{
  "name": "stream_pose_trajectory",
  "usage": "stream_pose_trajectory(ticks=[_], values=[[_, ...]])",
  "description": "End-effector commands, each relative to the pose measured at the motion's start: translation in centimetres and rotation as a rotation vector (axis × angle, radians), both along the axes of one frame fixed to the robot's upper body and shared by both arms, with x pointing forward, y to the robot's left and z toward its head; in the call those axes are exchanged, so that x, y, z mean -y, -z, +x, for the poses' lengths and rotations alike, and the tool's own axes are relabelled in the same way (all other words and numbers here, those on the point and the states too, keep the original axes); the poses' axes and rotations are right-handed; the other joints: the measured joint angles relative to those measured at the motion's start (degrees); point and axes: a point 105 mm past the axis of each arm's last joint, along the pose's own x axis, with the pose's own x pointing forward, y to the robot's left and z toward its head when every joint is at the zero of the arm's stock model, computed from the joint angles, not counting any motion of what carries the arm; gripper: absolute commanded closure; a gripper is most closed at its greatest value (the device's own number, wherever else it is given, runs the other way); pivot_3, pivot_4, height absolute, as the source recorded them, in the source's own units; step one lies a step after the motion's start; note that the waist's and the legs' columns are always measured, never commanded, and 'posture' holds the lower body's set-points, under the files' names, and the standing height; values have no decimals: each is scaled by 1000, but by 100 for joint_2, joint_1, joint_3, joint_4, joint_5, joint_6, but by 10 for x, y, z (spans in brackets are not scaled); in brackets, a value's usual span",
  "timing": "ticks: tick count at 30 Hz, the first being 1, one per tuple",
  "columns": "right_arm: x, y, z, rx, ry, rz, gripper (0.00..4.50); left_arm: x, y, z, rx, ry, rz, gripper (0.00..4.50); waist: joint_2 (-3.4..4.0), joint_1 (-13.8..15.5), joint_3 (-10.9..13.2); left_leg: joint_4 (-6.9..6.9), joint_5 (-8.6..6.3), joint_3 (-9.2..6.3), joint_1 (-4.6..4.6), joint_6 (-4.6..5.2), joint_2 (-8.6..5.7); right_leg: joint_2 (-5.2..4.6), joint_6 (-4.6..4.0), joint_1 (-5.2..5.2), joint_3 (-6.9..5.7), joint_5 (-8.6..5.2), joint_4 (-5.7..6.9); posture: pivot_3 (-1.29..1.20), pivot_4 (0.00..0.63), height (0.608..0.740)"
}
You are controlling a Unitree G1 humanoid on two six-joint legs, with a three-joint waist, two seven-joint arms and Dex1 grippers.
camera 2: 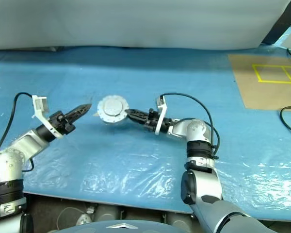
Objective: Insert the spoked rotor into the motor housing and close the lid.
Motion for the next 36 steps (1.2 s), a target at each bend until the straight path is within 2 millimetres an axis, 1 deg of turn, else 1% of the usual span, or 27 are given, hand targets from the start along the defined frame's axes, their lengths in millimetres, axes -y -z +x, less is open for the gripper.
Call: stream_pose_trajectory(ticks=[1, 2, 3, 4, 5, 7, 13, 14, 16, 19, 23, 26, 29, 36], values=[[-2, -37, -4, 106, -18, 98, 3244, -20, -20, -4, 25, -39, -201, 4120, 1, 29, 0, 0, 0, 0, 1, 0, 1, 0, -1, 2, 0, 1, 0, 0, 150, 740], [-2, -38, -4, 111, -18, 96, 3244, -28, -21, -3, 16, -64, -262, 3897, 1, 46, 0, 0, 0, 0, 5, -1, 1, 0, -1, 5, 0, 1, 1, 0, 150, 740], [-2, -40, -4, 117, -20, 92, 3244, -35, -21, -2, 8, -87, -310, 3583, 1, 56, 0, 1, 0, 0, 13, -1, 1, 0, -2, 12, 0, 2, 1, 0, 150, 740], [-3, -40, -5, 123, -24, 89, 3244, -41, -19, -1, -2, -105, -336, 3214, 1, 68, 0, 2, 0, 0, 13, -2, 2, 2, -2, 13, 0, 2, 1, 0, 150, 740], [-4, -41, -6, 126, -29, 86, 3244, -42, -16, -2, -20, -107, -352, 2934, 0, 81, 0, 2, 0, 0, 14, -2, 2, 2, -1, 13, 2, 3, 0, 0, 150, 740], [-4, -41, -7, 127, -34, 79, 3244, -37, -6, -6, -69, -71, -371, 2218, 0, 107, 0, 3, 0, -1, 13, -2, 2, 2, 1, 14, 2, 4, -1, 0, 150, 740], [-5, -41, -7, 130, -42, 64, 3244, -18, 8, -12, -147, 1, -427, 170, -4, 132, 2, 2, 0, -7, 7, -4, 0, 3, 5, 15, -1, 6, -5, 0, 150, 740], [-5, -41, -7, 130, -44, 62, 3244, -15, 9, -13, -153, 13, -432, 43, -4, 131, 2, 2, 0, -7, 8, -4, 0, 3, 6, 15, -1, 7, -4, 0, 150, 740], [-6, -40, -8, 130, -47, 57, 3244, -10, 9, -13, -156, 32, -431, 43, -5, 131, 3, 4, 0, -8, 9, -4, 0, 3, 10, 18, 0, 9, -4, 0, 150, 740], [-5, -39, -8, 125, -47, 52, 3244, 4, 11, -12, -179, 71, -378, 43, -5, 129, 3, 6, 0, -8, 12, -3, 0, 3, 12, 23, 1, 10, -4, 0, 150, 740], [-6, -38, -8, 125, -52, 39, 3244, 15, 18, -11, -210, 111, -337, 43, -5, 126, 3, 6, 0, -9, 13, -4, -1, 3, 12, 23, 1, 10, -4, 0, 150, 740], [-7, -37, -9, 129, -58, 28, 3244, 25, 16, -10, -205, 154, -310, 43, -5, 126, 3, 7, 0, -9, 13, -4, -1, 3, 13, 23, 1, 11, -3, 0, 150, 740], [-7, -37, -9, 135, -60, 22, 3244, 31, 14, -6, -195, 168, -308, 43, -5, 124, 3, 11, 0, -9, 14, -3, -1, 3, 14, 24, 1, 11, 0, 0, 150, 740], [-8, -35, -10, 143, -60, 8, 3244, 53, 17, 7, -202, 201, -316, 43, -6, 121, 3, 16, 0, -11, 15, -3, -4, 2, 17, 31, 2, 13, 0, 0, 150, 740]])
